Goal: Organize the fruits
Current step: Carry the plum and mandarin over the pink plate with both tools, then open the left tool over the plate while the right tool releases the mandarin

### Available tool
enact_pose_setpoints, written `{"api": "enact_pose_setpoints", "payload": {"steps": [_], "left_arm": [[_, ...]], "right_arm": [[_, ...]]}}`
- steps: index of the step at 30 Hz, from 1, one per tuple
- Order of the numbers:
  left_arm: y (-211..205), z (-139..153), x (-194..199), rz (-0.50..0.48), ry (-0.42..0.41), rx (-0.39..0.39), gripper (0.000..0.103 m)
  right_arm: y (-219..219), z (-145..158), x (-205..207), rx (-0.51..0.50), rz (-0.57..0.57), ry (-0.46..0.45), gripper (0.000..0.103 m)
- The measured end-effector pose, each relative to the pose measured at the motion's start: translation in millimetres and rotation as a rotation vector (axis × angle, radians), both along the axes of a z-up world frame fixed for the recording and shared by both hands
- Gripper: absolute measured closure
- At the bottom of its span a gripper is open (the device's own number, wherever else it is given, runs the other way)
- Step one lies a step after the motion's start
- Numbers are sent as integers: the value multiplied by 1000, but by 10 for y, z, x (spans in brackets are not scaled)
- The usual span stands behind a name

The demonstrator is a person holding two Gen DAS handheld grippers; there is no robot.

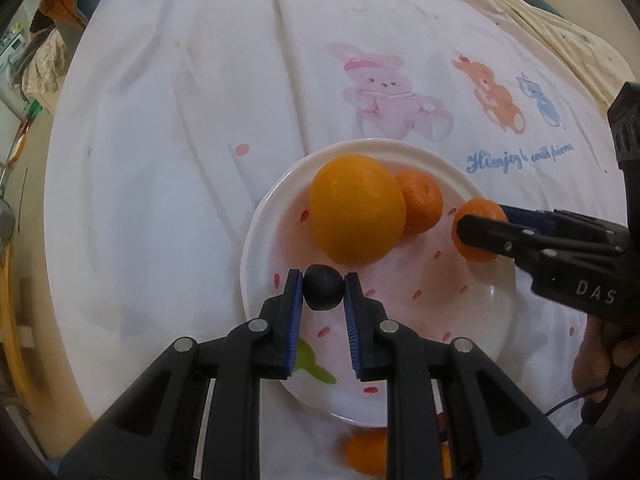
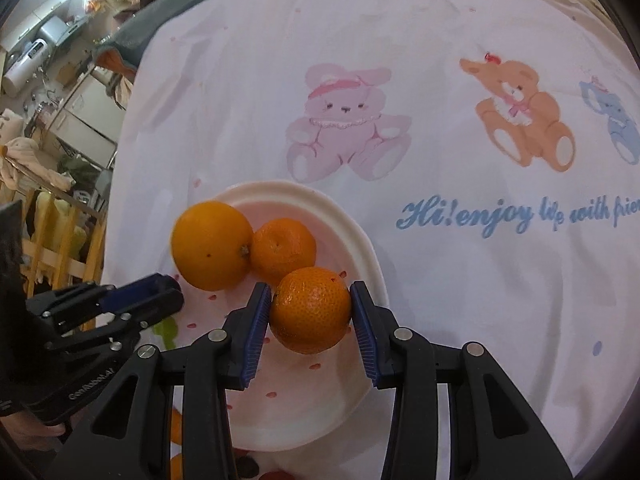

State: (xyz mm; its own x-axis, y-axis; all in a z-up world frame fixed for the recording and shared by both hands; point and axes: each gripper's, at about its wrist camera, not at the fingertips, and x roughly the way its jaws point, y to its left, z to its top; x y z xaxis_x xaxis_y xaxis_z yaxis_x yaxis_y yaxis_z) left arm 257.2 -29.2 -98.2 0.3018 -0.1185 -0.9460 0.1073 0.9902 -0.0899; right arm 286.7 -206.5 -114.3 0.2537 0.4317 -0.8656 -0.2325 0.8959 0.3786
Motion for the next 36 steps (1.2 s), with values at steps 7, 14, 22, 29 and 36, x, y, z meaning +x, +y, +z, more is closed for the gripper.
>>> {"api": "enact_pose_setpoints", "payload": {"steps": [7, 14, 22, 29, 36], "left_arm": [[58, -53, 28, 33, 28, -5, 85], [101, -100, 27, 49, 46, -5, 85], [80, -75, 33, 44, 39, -14, 74], [40, -15, -7, 13, 5, 28, 61], [85, 90, -43, 39, -35, 30, 41]], "right_arm": [[14, -73, -4, -17, 13, 7, 60], [25, -70, -1, -20, 15, 2, 60], [30, -68, 6, -21, 15, 3, 59], [-35, -13, 14, 2, -6, -6, 49], [-173, 182, 32, 54, -63, -40, 34]]}}
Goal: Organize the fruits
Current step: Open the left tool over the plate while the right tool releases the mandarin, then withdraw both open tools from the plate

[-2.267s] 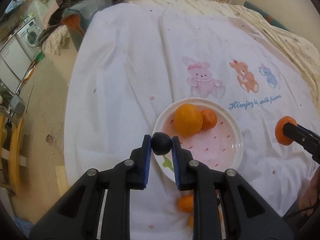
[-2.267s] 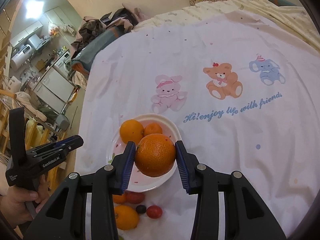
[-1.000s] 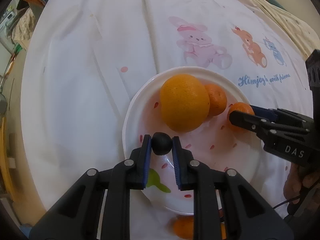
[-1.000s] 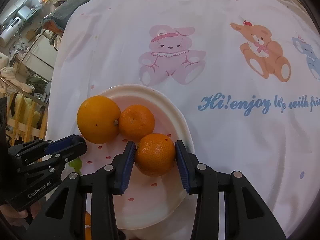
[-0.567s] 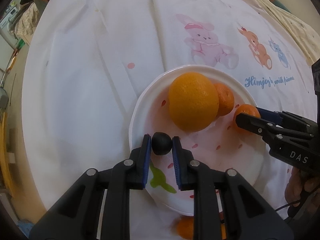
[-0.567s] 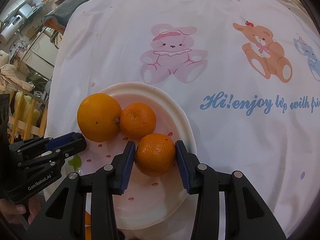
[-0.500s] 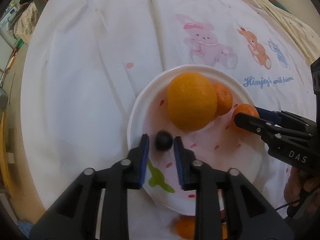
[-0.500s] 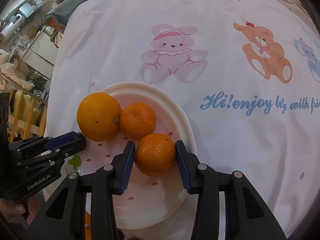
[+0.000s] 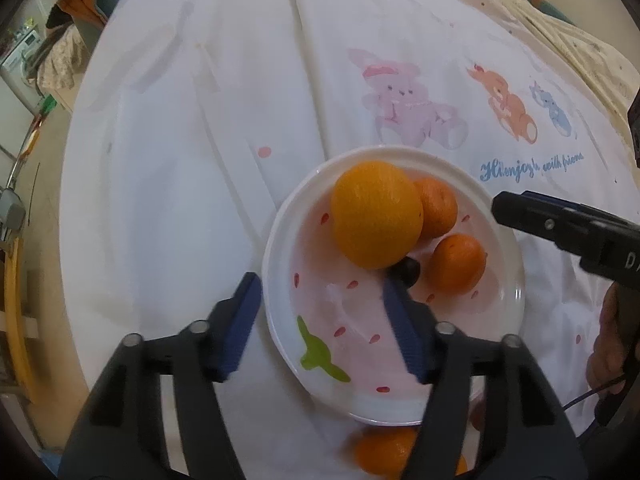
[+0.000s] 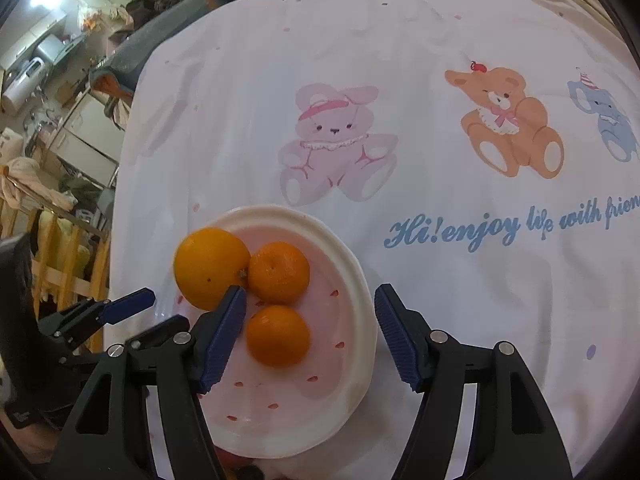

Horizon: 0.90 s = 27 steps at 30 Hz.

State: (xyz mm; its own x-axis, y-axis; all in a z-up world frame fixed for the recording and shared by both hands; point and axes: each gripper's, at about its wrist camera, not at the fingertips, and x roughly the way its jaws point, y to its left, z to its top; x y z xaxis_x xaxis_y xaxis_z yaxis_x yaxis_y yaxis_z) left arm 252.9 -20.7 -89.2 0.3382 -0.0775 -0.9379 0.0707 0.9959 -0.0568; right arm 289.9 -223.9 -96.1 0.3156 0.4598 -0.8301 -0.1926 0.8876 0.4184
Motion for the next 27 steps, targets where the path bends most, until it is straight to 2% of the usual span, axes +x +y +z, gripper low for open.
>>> {"api": "enact_pose_setpoints", "payload": {"steps": [5, 7, 9, 14, 18, 23, 27], "left_arm": [[48, 96, -49, 21, -18, -22, 29], [67, 156, -87, 30, -34, -30, 26], [85, 214, -121, 38, -54, -39, 26], [123, 403, -233, 51, -105, -57, 25], [121, 535, -342, 52, -159, -19, 25], [144, 620, -513, 70, -167, -40, 25], [176, 692, -662, 93, -178, -42, 25]], "right_arm": [[-114, 181, -40, 21, -38, -29, 32], [-174, 256, -82, 40, -55, -40, 18], [-233, 320, -129, 57, -79, -49, 9], [-269, 496, -277, 67, -79, -70, 9], [-293, 622, -449, 72, -77, -104, 9], [-331, 765, -671, 67, -91, -155, 9], [-382, 812, -838, 73, -111, -157, 9]]}}
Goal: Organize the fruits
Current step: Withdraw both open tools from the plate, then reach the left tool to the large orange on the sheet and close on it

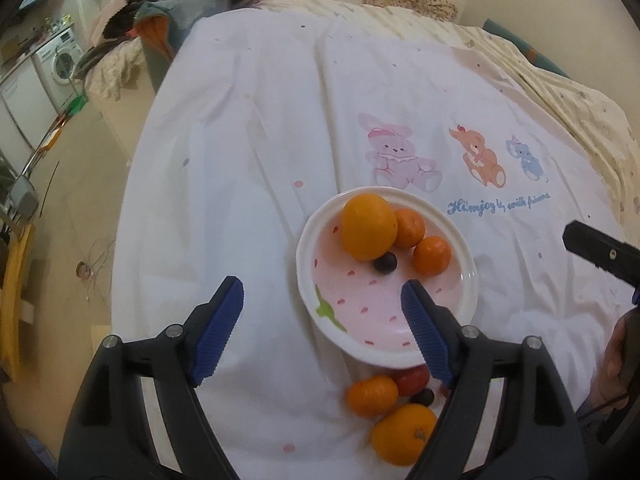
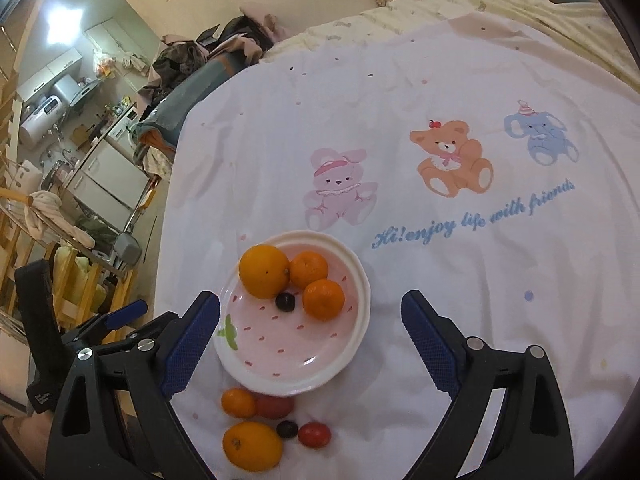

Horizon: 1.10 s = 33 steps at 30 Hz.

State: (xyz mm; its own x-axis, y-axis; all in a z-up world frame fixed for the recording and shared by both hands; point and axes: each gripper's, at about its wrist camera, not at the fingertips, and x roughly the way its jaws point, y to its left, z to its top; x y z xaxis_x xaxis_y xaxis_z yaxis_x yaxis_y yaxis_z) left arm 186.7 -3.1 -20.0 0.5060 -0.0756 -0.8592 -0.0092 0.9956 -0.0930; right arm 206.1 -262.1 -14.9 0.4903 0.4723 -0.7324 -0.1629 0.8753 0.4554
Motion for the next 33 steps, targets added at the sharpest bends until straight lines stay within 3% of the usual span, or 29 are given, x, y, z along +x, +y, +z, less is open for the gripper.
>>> {"api": "enact_pose_setpoints", "payload": {"steps": [9, 20, 27, 33], "left_arm": [[46, 126, -317, 30, -25, 8, 25], [-27, 65, -647, 6, -17, 23, 25], [-73, 15, -704, 7, -1, -1, 24], [-55, -128, -660, 21, 62, -18, 25]], "right_arm": [[-160, -16, -424, 3, -79, 30, 9], [-242, -130, -867, -31, -127, 65, 9], [-212, -150, -949, -41, -131, 66, 9], [-219, -229, -900, -44, -150, 97, 9]]}}
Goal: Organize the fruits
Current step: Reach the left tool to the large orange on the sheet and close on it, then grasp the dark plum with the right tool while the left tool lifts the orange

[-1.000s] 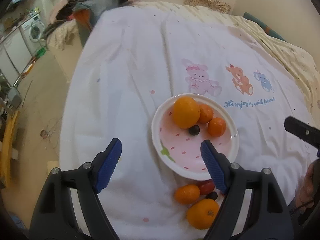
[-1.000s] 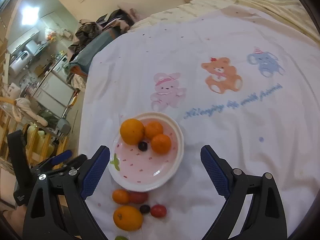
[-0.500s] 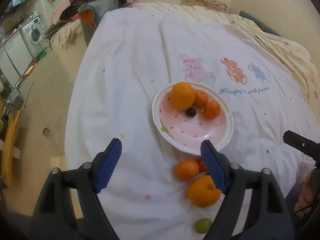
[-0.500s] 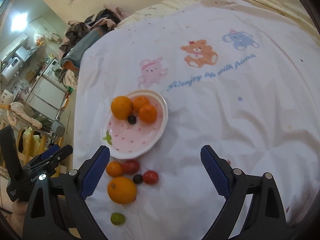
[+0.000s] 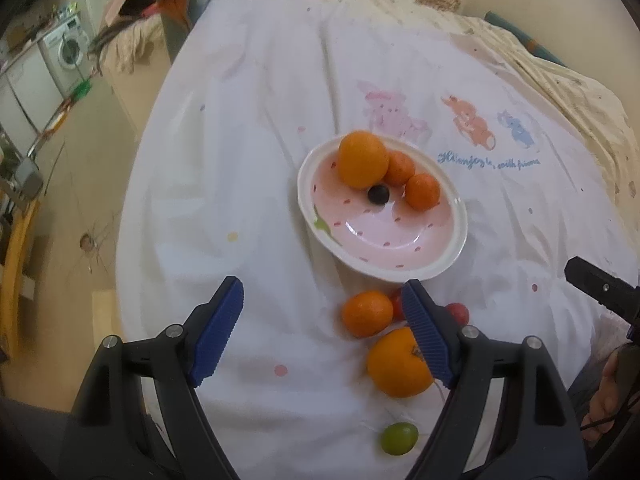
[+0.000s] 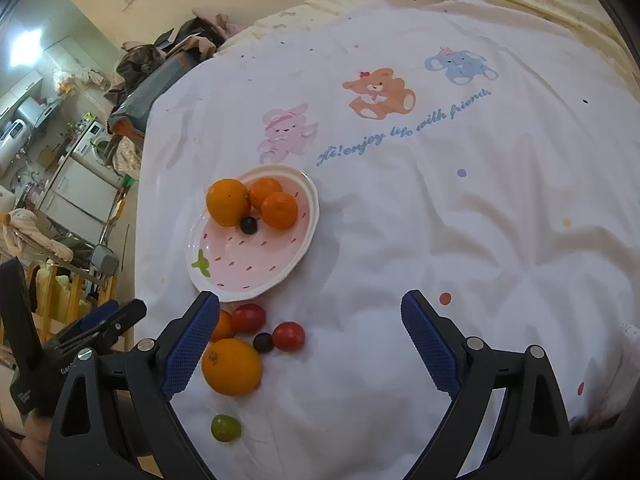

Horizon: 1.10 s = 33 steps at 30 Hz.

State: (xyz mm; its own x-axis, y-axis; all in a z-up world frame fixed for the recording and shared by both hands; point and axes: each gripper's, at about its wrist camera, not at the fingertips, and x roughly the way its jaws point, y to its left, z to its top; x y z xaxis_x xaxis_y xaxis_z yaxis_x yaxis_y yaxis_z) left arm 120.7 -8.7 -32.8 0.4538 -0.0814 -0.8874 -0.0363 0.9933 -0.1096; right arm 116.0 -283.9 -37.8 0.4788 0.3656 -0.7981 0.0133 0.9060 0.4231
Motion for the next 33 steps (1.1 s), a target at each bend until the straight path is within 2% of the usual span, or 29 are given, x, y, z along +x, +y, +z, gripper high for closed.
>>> {"api": "enact_pose_setpoints", "payload": {"steps": [4, 10, 15, 18, 25, 28, 30, 33], "left_arm": [[-18, -157, 8, -8, 69, -28, 25], [-335, -458, -84, -102, 203, -64, 25], [-618, -686, -120, -144, 272, -51, 25], [-697, -762, -89, -151, 281, -31, 25], [-687, -817, -67, -160, 301, -53, 25], [-686, -819, -66, -171, 306, -73, 32], [-701, -807, -71, -183, 307, -95, 44], [-726, -777, -87, -192, 311, -90, 45]], "right_arm": [[-11, -79, 49, 4, -19, 35, 9], [-14, -153, 113, -11, -32, 68, 9], [-25, -192, 155, -9, -37, 82, 9], [-14, -201, 159, -19, -31, 86, 9], [6, -209, 181, -29, -28, 93, 9], [35, -215, 190, -36, -21, 92, 9], [62, -221, 189, -46, -12, 91, 9], [66, -218, 184, -36, -4, 81, 9]]}}
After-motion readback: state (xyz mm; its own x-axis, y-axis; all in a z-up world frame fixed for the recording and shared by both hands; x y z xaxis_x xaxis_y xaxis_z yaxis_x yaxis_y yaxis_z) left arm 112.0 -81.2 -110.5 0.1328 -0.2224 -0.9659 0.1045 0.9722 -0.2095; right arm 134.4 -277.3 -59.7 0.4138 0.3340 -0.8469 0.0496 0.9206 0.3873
